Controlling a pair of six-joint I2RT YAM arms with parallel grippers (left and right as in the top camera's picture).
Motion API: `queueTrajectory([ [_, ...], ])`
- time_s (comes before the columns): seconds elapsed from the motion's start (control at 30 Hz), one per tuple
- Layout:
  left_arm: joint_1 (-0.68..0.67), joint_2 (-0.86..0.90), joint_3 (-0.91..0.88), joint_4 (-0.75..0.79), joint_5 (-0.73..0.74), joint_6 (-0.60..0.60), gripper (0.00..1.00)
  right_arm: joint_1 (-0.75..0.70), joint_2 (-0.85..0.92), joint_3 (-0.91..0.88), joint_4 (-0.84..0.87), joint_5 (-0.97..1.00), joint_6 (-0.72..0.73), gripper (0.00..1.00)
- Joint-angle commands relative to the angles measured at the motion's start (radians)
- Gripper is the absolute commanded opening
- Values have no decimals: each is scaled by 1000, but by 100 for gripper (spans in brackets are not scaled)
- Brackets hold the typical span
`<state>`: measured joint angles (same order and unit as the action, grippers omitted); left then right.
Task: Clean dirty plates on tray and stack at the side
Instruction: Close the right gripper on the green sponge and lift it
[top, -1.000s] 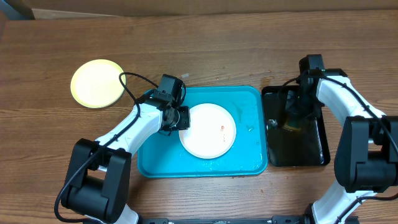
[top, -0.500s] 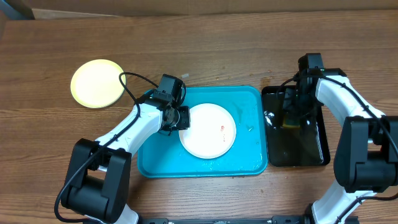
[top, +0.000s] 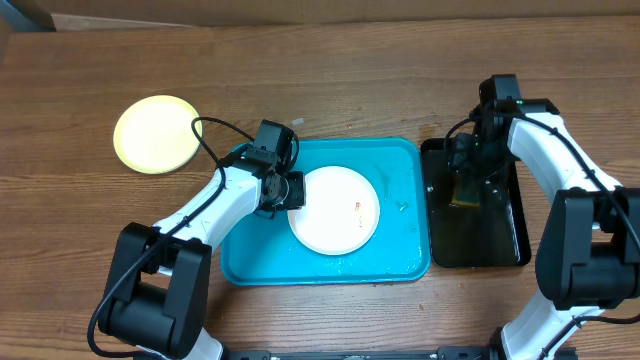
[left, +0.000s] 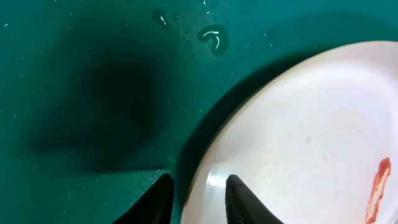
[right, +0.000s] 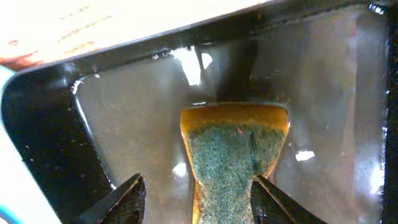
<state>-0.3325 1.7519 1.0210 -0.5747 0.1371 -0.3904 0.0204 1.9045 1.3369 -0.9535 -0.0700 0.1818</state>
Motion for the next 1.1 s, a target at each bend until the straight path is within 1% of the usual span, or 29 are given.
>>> queueTrajectory([
  [0.0, -3, -6, -13, 3, -14, -7, 30, 2, -31, 23, 8, 67, -7, 57],
  [0.07, -3, -6, -13, 3, -14, -7, 30, 2, -31, 20, 14, 138, -6, 58],
  [0.13, -3, -6, -13, 3, -14, -7, 30, 2, -31, 10, 31, 162, -6, 58],
  [0.3, -3, -6, -13, 3, -14, -7, 30, 2, -29, -26, 82, 158, -2, 58],
  [0.4, -3, -6, -13, 3, -14, -7, 30, 2, -29, -70, 139, 155, -2, 62],
  [0.5, -3, -6, -13, 3, -14, -7, 30, 2, -29, -106, 184, 119, -2, 62],
  [0.67, -3, -6, -13, 4, -14, -7, 31, 4, -29, -120, 207, 76, -2, 61],
  [0.7, -3, -6, -13, 4, -14, -7, 31, 4, -29, -121, 209, 75, -2, 58],
  [0.73, -3, -6, -13, 4, -14, -7, 30, 4, -29, -122, 209, 75, -3, 41],
  [0.77, -3, -6, -13, 3, -14, -7, 30, 4, -29, -122, 209, 75, -3, 19],
  [0.8, -3, -6, -13, 3, -14, -7, 30, 4, -29, -122, 209, 75, -3, 11],
  [0.83, -3, -6, -13, 3, -14, -7, 30, 4, -29, -122, 209, 76, -3, 10],
  [0.87, -3, -6, -13, 3, -14, -6, 30, 4, -29, -121, 209, 75, -3, 13],
  [0.9, -3, -6, -13, 4, -14, -7, 30, 4, -29, -121, 210, 75, -3, 25],
  [0.93, -3, -6, -13, 4, -14, -7, 31, 4, -29, -121, 211, 75, -3, 43],
  [0.97, -3, -6, -13, 4, -14, -7, 31, 4, -29, -120, 210, 75, -3, 53],
  [1.0, -3, -6, -13, 4, -14, -7, 31, 4, -29, -118, 205, 76, -3, 56],
  [1.07, -3, -6, -13, 3, -14, -7, 30, 4, -29, -114, 187, 75, -3, 58],
])
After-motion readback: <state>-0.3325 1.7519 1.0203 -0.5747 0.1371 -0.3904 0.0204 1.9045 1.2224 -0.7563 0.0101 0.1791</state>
